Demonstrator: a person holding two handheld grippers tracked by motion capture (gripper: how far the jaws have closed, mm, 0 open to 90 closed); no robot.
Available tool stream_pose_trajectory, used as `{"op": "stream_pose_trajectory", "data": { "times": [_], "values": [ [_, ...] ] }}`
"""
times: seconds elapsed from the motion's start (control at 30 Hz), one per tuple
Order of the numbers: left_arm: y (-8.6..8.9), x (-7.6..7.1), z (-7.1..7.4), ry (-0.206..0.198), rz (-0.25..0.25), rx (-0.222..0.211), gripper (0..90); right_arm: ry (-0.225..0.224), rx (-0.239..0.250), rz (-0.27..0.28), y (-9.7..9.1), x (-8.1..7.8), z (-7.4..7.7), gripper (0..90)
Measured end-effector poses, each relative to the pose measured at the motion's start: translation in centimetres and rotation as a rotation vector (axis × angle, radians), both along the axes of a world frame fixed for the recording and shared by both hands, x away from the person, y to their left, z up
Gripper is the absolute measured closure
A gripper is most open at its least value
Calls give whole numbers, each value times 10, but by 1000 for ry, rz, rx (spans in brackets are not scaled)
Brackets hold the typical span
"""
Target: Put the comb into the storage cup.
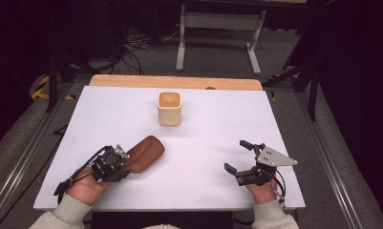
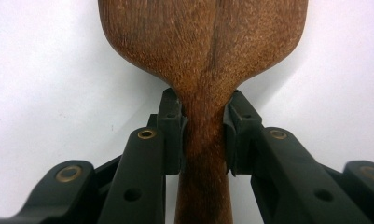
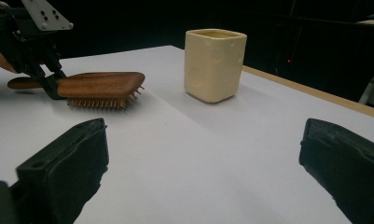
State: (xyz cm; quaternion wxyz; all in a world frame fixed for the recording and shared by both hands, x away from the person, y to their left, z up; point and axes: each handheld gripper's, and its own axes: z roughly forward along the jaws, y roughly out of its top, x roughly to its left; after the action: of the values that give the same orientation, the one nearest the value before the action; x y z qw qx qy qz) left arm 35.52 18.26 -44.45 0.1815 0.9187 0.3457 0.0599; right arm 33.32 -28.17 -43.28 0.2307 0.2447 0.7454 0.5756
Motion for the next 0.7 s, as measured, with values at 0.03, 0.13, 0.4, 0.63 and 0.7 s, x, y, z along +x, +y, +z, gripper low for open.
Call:
{"op": "stream_pose_trajectory", "data": {
  "times": [0.03, 0.13, 0.4, 0.63, 0.7],
  "values": [
    [1, -1, 0, -9, -7, -3, 728, 0, 0, -1, 0, 0, 0, 19],
    [3, -4, 1, -36, -9, -17, 728, 0, -1, 0, 0, 0, 0, 19],
    [5, -13, 7, -97, -27, -101, 728, 2, 1, -1, 1, 0, 0, 19],
    [7, -17, 15, -172, -38, -200, 727, 3, -4, 1, 2, 1, -1, 19],
    [7, -19, 16, -192, -40, -226, 726, 4, -5, 0, 2, 1, -1, 19]
  ]
}}
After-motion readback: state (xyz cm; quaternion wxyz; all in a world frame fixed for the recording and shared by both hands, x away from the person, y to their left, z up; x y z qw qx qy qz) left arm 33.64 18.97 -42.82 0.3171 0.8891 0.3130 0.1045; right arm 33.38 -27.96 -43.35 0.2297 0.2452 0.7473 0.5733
